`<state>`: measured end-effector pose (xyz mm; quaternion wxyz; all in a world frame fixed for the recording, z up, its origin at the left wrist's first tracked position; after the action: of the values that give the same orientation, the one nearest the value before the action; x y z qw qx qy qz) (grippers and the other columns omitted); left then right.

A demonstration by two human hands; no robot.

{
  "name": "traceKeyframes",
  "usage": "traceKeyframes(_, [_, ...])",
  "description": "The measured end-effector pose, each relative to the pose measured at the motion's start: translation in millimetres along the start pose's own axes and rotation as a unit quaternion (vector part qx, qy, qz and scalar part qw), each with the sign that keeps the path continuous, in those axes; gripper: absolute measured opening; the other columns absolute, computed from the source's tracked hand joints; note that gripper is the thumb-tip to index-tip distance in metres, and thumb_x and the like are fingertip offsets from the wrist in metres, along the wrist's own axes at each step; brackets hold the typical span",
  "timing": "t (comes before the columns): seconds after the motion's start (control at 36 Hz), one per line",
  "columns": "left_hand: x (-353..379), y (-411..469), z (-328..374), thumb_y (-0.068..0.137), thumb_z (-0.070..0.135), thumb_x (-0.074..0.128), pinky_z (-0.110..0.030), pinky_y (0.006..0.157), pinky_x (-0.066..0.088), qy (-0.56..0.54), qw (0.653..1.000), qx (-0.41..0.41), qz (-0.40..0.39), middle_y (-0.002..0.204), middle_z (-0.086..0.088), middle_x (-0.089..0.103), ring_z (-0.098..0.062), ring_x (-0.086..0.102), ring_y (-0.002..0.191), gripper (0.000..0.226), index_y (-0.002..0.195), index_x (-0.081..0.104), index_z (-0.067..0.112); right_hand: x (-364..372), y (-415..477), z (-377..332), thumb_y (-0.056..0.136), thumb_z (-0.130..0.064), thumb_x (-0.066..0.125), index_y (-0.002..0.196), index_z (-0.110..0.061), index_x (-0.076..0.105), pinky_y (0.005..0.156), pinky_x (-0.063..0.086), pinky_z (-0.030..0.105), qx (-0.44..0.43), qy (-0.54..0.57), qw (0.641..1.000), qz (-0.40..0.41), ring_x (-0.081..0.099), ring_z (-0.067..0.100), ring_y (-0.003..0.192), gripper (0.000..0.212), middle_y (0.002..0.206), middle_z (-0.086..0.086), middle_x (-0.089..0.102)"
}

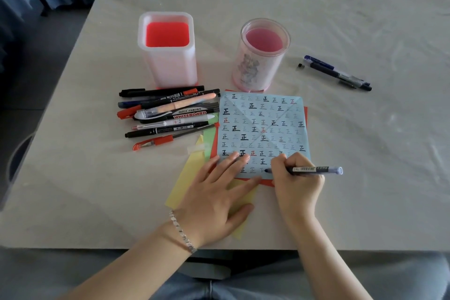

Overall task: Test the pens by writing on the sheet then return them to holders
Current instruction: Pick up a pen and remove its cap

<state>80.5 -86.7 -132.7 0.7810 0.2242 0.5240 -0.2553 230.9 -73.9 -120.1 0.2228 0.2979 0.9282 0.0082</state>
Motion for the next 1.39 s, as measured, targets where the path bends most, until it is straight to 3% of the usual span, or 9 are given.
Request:
traceKeyframes(0.14, [0, 0, 0, 0.089, 0.046, 0.041, -0.045, 0.108, 0.023, -0.005, 1.000, 0.001, 0.005, 0.143, -0.008, 0.041, -0.025, 0.033, 0.135, 0.043, 0.125, 0.057, 0.028, 4, 0, 2, 0.072, -0.020, 0.055, 0.045, -0.017, 0.034, 0.045, 0.035, 0.025, 0.006, 0.013, 1.000, -0.015, 0.035, 0.008, 0.043, 0.035, 0.042, -0.005, 0.041])
traceKeyframes(0.31, [2, 0, -1, 0.089, 0.047, 0.040, -0.045, 0.108, 0.022, -0.002, 1.000, -0.002, -0.002, 0.144, -0.008, 0.040, -0.024, 0.031, 0.136, 0.045, 0.127, 0.056, 0.029, 6, 0, -1, 0.071, -0.017, 0.054, 0.044, -0.022, 0.032, 0.043, 0.028, 0.011, -0.014, 0.003, 1.000, -0.023, 0.036, 0.005, 0.040, 0.035, 0.039, -0.009, 0.041])
traceKeyframes(0.58, [1, 0, 0, 0.090, 0.047, 0.040, -0.045, 0.108, 0.023, -0.010, 1.000, 0.001, 0.003, 0.144, -0.008, 0.039, -0.024, 0.030, 0.136, 0.044, 0.127, 0.056, 0.029, 7, -1, -2, 0.070, -0.017, 0.055, 0.043, -0.023, 0.030, 0.043, 0.027, 0.013, -0.018, -0.006, 0.999, -0.025, 0.034, 0.007, 0.041, 0.037, 0.037, -0.008, 0.038])
traceKeyframes(0.72, [1, 0, 0, 0.090, 0.047, 0.040, -0.045, 0.109, 0.022, -0.008, 1.000, 0.003, 0.005, 0.144, -0.008, 0.040, -0.024, 0.031, 0.136, 0.043, 0.127, 0.056, 0.029, -3, 0, 1, 0.068, -0.015, 0.052, 0.045, -0.012, 0.033, 0.044, 0.027, 0.013, 0.002, -0.017, 1.000, 0.013, 0.030, 0.010, 0.045, 0.030, 0.041, -0.001, 0.027])
traceKeyframes(0.89, [1, 0, 1, 0.090, 0.046, 0.039, -0.044, 0.109, 0.022, -0.004, 1.000, 0.008, 0.002, 0.144, -0.008, 0.040, -0.024, 0.031, 0.136, 0.044, 0.127, 0.055, 0.029, -6, 0, 3, 0.068, -0.015, 0.052, 0.047, -0.005, 0.032, 0.045, 0.028, 0.015, 0.035, 0.017, 0.999, 0.022, 0.030, 0.010, 0.046, 0.030, 0.042, 0.000, 0.033])
traceKeyframes(1.03, [-3, 0, 1, 0.091, 0.045, 0.037, -0.042, 0.110, 0.020, -0.029, 0.999, 0.008, 0.018, 0.144, -0.008, 0.040, -0.022, 0.030, 0.136, 0.043, 0.127, 0.055, 0.028, -14, 1, 6, 0.082, -0.005, 0.061, 0.048, -0.012, 0.037, 0.045, 0.031, 0.013, 0.063, 0.063, 0.995, 0.048, 0.041, 0.003, 0.040, 0.042, 0.037, -0.011, 0.042])
traceKeyframes(1.14, [-25, -2, -9, 0.090, 0.031, 0.042, -0.040, 0.104, 0.028, -0.051, 0.994, -0.016, 0.099, 0.135, -0.011, 0.049, -0.022, 0.040, 0.125, 0.037, 0.125, 0.047, 0.019, -13, 2, 5, 0.083, -0.013, 0.062, 0.058, -0.013, 0.046, 0.047, 0.035, 0.011, 0.088, 0.081, 0.992, 0.036, 0.047, 0.001, 0.042, 0.030, 0.041, -0.013, 0.050])
traceKeyframes(1.25, [-56, -6, -42, 0.084, 0.019, 0.044, -0.034, 0.090, 0.032, -0.020, 0.977, -0.114, 0.180, 0.118, -0.007, 0.060, -0.021, 0.047, 0.105, 0.032, 0.115, 0.052, 0.014, -16, 5, 3, 0.081, -0.016, 0.067, 0.058, -0.014, 0.046, 0.047, 0.035, 0.019, 0.097, 0.081, 0.992, 0.017, 0.041, 0.010, 0.046, 0.031, 0.049, 0.000, 0.048])
traceKeyframes(1.39, [-70, -6, -75, 0.081, 0.014, 0.064, -0.040, 0.078, 0.044, 0.025, 0.966, -0.178, 0.184, 0.096, -0.007, 0.065, -0.031, 0.058, 0.088, 0.023, 0.103, 0.064, 0.008, -15, 9, 0, 0.081, -0.014, 0.067, 0.062, -0.010, 0.048, 0.043, 0.035, 0.011, 0.118, 0.103, 0.987, -0.046, 0.044, 0.002, 0.039, 0.026, 0.041, -0.008, 0.051])
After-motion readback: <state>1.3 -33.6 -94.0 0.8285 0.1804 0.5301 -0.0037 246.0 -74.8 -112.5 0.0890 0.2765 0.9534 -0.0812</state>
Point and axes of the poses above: each hand's wrist, its own y-axis towards the middle knuckle, its own x-axis out of the palm, z = x × y, the point moved 10 cm from there along y, towards the middle knuckle
